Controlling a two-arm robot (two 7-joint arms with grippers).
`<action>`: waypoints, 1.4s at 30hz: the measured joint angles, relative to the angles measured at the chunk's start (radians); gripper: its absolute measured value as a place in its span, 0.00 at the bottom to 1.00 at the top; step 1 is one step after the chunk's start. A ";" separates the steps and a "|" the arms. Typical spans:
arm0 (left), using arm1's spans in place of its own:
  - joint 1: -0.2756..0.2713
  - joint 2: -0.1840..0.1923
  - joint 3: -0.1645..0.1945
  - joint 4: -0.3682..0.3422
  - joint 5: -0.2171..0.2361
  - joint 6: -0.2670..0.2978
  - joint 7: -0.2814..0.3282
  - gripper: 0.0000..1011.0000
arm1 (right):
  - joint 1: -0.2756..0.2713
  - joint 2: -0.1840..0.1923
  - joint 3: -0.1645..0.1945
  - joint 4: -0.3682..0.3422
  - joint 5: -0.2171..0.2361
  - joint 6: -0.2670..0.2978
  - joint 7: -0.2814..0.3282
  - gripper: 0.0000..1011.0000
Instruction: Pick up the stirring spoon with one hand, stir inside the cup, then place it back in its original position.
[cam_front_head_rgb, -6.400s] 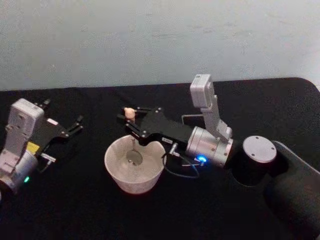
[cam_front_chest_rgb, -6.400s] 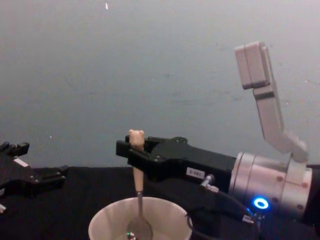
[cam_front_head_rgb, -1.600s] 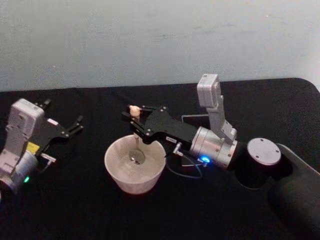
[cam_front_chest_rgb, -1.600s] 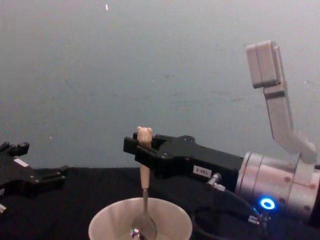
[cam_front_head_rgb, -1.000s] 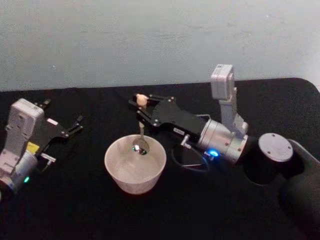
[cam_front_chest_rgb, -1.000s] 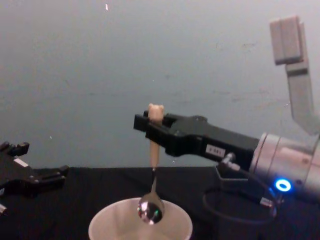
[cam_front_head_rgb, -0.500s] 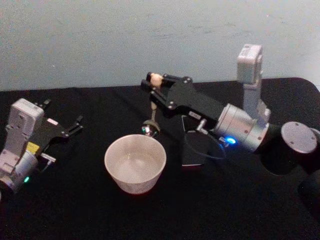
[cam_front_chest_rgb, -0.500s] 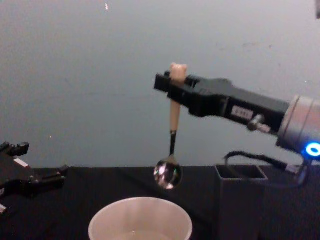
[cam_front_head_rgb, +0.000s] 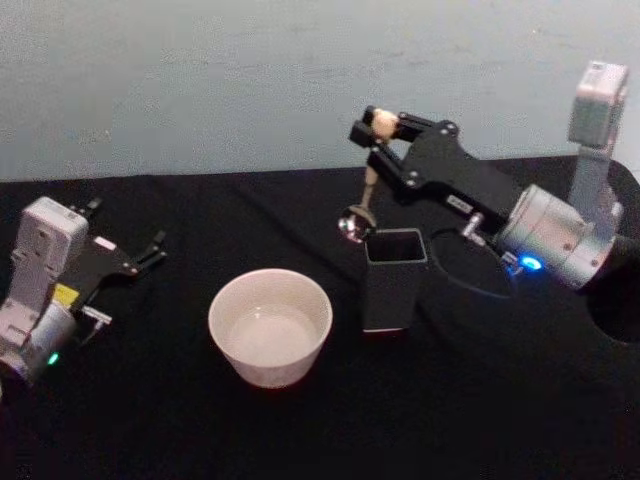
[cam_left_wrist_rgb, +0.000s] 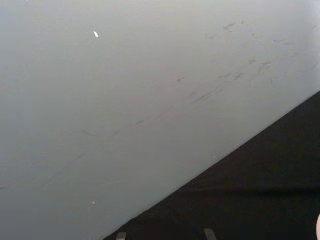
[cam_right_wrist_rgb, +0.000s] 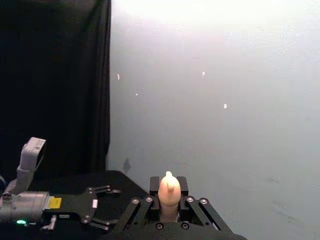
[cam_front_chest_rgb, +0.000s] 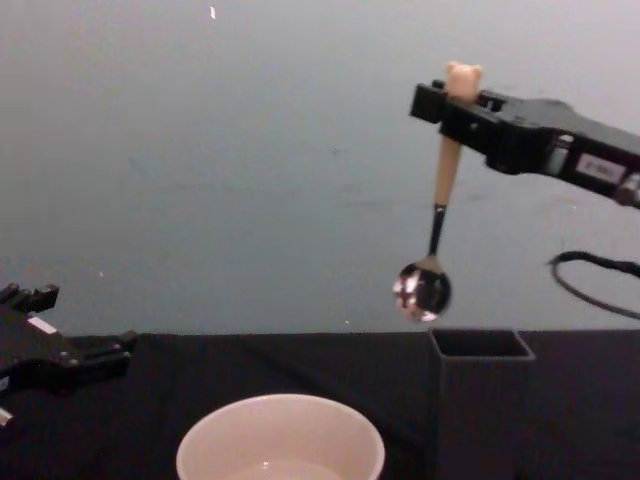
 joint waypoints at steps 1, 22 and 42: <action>0.000 0.000 0.000 0.000 0.000 0.000 0.000 0.99 | -0.002 0.004 0.004 -0.001 0.002 -0.002 0.000 0.21; 0.000 0.000 0.000 0.000 0.000 0.000 0.000 0.99 | 0.007 0.024 0.031 0.093 -0.026 -0.031 0.002 0.21; 0.000 0.000 0.000 0.000 0.000 0.000 0.000 0.99 | -0.052 -0.011 0.030 0.106 -0.046 0.030 -0.074 0.21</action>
